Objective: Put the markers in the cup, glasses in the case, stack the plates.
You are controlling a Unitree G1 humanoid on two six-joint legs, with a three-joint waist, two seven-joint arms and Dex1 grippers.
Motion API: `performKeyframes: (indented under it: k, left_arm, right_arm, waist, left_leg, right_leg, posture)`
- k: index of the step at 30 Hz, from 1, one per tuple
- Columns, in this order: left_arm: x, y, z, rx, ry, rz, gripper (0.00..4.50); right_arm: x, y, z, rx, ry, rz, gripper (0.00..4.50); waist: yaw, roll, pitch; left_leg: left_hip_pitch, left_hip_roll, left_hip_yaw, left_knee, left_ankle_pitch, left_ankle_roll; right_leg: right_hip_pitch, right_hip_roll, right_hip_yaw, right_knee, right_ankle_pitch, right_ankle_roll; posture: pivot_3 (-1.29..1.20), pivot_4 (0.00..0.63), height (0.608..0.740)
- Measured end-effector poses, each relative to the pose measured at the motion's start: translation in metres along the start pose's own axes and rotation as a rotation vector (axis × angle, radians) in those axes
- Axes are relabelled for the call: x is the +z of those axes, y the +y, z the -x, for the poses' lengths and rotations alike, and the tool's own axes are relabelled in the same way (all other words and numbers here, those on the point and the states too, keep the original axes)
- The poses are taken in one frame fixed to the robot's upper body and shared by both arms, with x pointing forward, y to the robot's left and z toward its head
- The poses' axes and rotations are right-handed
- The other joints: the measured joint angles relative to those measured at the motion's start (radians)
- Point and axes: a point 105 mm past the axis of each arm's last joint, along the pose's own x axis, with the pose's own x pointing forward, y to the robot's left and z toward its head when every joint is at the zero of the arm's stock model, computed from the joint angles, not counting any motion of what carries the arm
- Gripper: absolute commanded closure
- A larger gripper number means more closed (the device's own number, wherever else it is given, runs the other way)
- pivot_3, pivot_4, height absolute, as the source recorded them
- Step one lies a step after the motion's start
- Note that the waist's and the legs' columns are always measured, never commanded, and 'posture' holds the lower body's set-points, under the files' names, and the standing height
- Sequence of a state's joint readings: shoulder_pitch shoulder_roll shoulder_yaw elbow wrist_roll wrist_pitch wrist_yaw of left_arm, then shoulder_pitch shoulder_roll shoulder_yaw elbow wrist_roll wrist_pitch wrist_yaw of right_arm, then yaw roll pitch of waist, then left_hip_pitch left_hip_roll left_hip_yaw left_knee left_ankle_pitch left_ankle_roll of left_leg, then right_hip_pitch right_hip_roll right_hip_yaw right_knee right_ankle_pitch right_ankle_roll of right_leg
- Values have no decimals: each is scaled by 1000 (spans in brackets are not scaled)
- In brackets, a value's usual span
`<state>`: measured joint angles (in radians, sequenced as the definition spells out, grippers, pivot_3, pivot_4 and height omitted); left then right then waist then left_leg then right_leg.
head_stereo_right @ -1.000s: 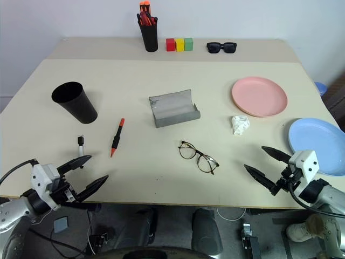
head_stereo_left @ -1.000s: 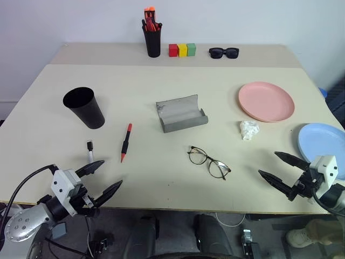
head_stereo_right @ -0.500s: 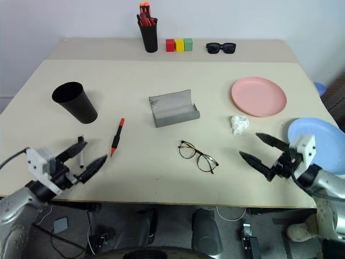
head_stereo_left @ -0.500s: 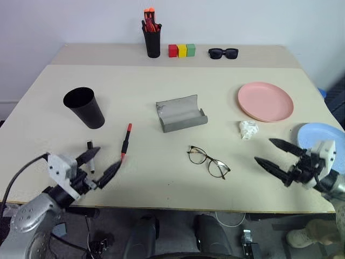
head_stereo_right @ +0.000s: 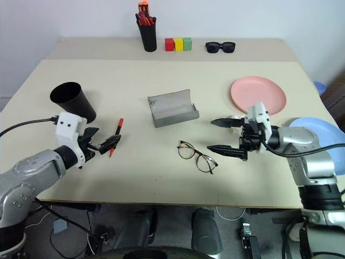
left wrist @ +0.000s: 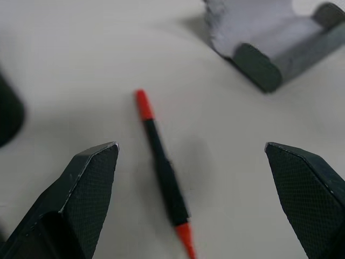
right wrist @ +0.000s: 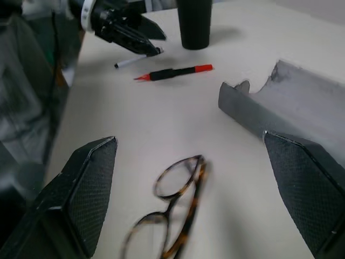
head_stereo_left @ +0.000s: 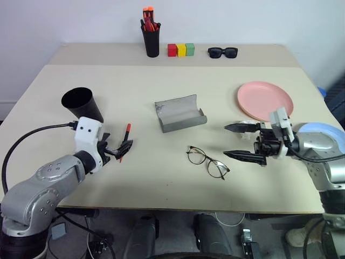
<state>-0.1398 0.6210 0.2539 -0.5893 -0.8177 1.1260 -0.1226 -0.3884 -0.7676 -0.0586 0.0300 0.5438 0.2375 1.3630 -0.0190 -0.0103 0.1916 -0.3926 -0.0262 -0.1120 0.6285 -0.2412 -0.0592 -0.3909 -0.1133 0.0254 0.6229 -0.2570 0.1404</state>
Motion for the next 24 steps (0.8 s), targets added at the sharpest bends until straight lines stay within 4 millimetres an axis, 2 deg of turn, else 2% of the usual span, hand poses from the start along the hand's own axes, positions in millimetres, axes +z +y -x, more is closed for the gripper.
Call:
performKeyframes:
  k: [4,8,16,20,22,24]
  left_arm:
    - [-6,8,-11,45,56,66,0]
    - [-2,16,-21,112,99,93,0]
    - [17,6,-40,123,198,120,0]
    - [3,8,-45,136,296,149,0]
    - [0,11,-46,145,312,159,568]
    - [-1,14,-45,159,321,160,1392]
  right_arm:
    - [3,-6,-12,36,-5,39,82]
    - [5,-11,-19,45,-1,53,82]
    - [5,-13,-19,47,2,57,82]
    - [5,-13,-19,49,1,61,82]
    - [4,-13,-19,48,0,62,27]
    - [3,-14,-18,47,-1,64,27]
  waist:
    - [3,-1,1]
    - [6,-3,2]
    - [5,-3,2]
    - [-5,-3,2]
    - [-3,-3,2]
    - [-1,-3,2]
  left_leg:
    - [0,0,0,0,0,-1]
    - [0,0,-1,0,1,-2]
    - [0,-1,-2,1,2,-4]
    - [0,-1,-2,0,2,-4]
    - [0,-1,-2,-1,2,-4]
    - [0,-1,-2,0,3,-5]
  right_leg:
    - [-1,0,0,3,0,0]
    - [-1,0,0,3,0,0]
    - [-2,0,0,6,0,1]
    - [-4,0,0,7,0,1]
    - [-4,0,0,8,0,1]
    - [-4,0,0,8,0,1]
  posture:
    - [0,150,740]
    - [0,150,740]
    - [0,150,740]
    - [0,150,740]
    - [0,150,740]
    - [0,150,740]
